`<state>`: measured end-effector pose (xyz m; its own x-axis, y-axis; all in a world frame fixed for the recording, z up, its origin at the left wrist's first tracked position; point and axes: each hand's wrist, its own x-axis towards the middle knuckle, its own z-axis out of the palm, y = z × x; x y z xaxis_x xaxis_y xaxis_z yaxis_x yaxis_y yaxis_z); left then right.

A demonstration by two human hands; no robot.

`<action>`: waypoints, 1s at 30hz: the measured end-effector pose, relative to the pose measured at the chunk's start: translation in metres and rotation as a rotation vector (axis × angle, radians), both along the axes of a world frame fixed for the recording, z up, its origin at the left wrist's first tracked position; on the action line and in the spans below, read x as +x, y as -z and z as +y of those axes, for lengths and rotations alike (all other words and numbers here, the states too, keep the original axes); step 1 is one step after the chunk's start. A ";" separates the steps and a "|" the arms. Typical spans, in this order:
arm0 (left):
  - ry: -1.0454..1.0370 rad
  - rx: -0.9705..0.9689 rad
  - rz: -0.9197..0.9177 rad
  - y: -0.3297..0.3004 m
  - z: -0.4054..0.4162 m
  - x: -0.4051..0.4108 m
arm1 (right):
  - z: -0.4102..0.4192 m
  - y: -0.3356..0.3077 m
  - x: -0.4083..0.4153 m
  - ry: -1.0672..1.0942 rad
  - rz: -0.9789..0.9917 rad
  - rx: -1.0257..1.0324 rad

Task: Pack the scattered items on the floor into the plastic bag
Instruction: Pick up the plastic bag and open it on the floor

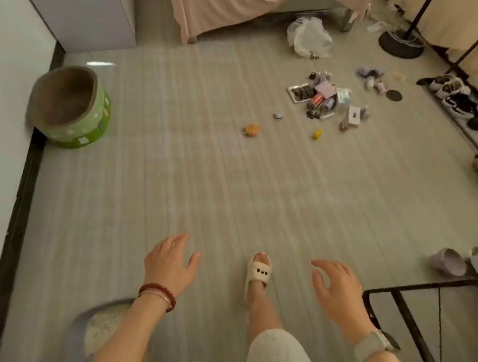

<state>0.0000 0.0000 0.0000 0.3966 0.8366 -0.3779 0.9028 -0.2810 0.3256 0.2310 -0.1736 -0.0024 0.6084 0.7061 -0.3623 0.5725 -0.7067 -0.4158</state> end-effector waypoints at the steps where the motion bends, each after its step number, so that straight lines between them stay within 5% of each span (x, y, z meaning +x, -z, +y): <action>1: -0.021 -0.010 -0.012 0.007 0.017 0.011 | 0.016 0.008 0.014 0.023 0.015 0.024; 12: 0.027 0.063 -0.067 -0.021 0.252 0.205 | 0.283 -0.009 0.187 -0.065 0.122 -0.037; 20: -0.074 -0.021 -0.024 -0.010 0.393 0.258 | 0.456 -0.002 0.245 -0.157 0.169 -0.039; 30: -0.055 0.175 -0.079 -0.039 0.736 0.364 | 0.769 -0.026 0.374 -0.098 0.061 0.085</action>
